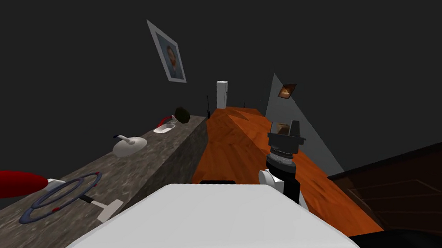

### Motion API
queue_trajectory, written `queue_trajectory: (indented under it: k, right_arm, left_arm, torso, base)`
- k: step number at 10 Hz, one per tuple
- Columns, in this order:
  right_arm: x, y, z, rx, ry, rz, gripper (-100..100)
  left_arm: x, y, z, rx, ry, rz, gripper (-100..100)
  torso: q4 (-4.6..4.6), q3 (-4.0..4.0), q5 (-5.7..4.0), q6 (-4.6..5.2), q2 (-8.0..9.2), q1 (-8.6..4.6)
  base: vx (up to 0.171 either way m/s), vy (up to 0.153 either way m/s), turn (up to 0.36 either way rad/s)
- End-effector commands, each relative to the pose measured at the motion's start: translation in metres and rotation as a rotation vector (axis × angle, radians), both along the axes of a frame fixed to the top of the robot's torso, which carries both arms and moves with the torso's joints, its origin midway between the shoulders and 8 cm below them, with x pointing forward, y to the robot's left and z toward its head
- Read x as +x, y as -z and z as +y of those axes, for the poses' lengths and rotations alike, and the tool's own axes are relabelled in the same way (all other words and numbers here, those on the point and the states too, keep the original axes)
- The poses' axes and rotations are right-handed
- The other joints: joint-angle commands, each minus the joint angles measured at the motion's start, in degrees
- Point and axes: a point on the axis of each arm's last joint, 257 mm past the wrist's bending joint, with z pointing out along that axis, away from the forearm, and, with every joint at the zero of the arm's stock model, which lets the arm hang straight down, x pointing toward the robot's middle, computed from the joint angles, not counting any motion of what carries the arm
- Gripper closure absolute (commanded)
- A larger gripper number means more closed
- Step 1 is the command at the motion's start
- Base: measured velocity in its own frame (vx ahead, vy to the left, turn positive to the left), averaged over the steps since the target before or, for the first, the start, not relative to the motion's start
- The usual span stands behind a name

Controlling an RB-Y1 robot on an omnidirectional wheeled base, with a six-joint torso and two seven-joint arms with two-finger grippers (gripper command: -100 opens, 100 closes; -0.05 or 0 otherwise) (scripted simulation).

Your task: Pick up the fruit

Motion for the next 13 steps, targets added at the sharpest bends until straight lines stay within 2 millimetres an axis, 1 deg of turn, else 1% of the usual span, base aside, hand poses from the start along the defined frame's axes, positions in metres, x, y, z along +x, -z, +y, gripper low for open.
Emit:
queue_trajectory:
  k: [1,3,5,6,7,8,9,10,11,12,13]
  right_arm:
    - [0.0,0.0,0.0,0.0,0.0,0.0,0]
    - [0.0,0.0,0.0,0.0,0.0,0.0,0]
    - [0.0,0.0,0.0,0.0,0.0,0.0,0]
    - [0.0,0.0,0.0,0.0,0.0,0.0,0]
    - [0.0,0.0,0.0,0.0,0.0,0.0,0]
    - [0.0,0.0,0.0,0.0,0.0,0.0,0]
    - [0.0,0.0,0.0,0.0,0.0,0.0,0]
    - [0.0,0.0,0.0,0.0,0.0,0.0,0]
    - [0.0,0.0,0.0,0.0,0.0,0.0,0]
    - [0.0,0.0,0.0,0.0,0.0,0.0,0]
    - [0.0,0.0,0.0,0.0,0.0,0.0,0]
  left_arm:
    - [-0.027,-0.008,0.005,0.002,-0.062,0.039,-100]
    - [-0.045,-0.013,0.01,0.005,-0.103,0.063,-100]
    - [-0.062,-0.017,0.013,0.008,-0.143,0.085,-100]
    - [-0.076,-0.022,0.016,0.01,-0.179,0.103,-100]
    - [-0.082,-0.023,0.017,0.011,-0.195,0.11,-100]
    - [-0.092,-0.026,0.017,0.011,-0.221,0.122,-100]
    - [-0.099,-0.028,0.017,0.01,-0.241,0.13,-100]
    - [-0.091,-0.027,0.017,0.011,-0.226,0.123,-100]
    - [-0.092,-0.027,0.017,0.01,-0.229,0.125,0]
    - [-0.078,-0.021,0.025,0.009,-0.221,0.122,-100]
    - [-0.078,-0.021,0.025,0.009,-0.221,0.122,-100]
  torso:
    - [0.0,0.0,0.0,0.0,0.0,0.0]
    - [-0.04,-0.11,0.07,0.02,-0.19,0.28]
    - [-0.02,-0.04,0.02,0.0,-0.06,0.06]
    - [-0.01,-0.01,-0.01,0.0,0.0,-0.04]
    - [-0.01,-0.03,0.03,0.01,-0.05,0.14]
    - [-0.03,-0.07,0.06,0.02,-0.1,0.24]
    - [-0.01,0.0,0.01,0.01,0.02,-0.03]
    - [0.02,0.05,-0.04,0.0,0.1,-0.19]
    - [0.07,0.21,-0.07,0.0,0.4,-0.32]
    - [0.14,0.37,-0.09,0.0,0.66,-0.41]
    - [0.2,0.51,-0.09,0.0,0.89,-0.44]
  base:
    - [0.235,0.183,0.098]
    - [0.255,0.166,0.048]
    - [0.208,0.11,0.044]
    - [0.228,0.157,0.066]
    - [0.247,0.177,0.022]
    - [0.197,0.088,-0.002]
    - [0.178,0.049,0.017]
    - [0.082,0.023,0.001]
    - [0.016,0.005,-0.002]
    - [-0.037,-0.002,0.053]
    - [-0.05,-0.007,0.024]
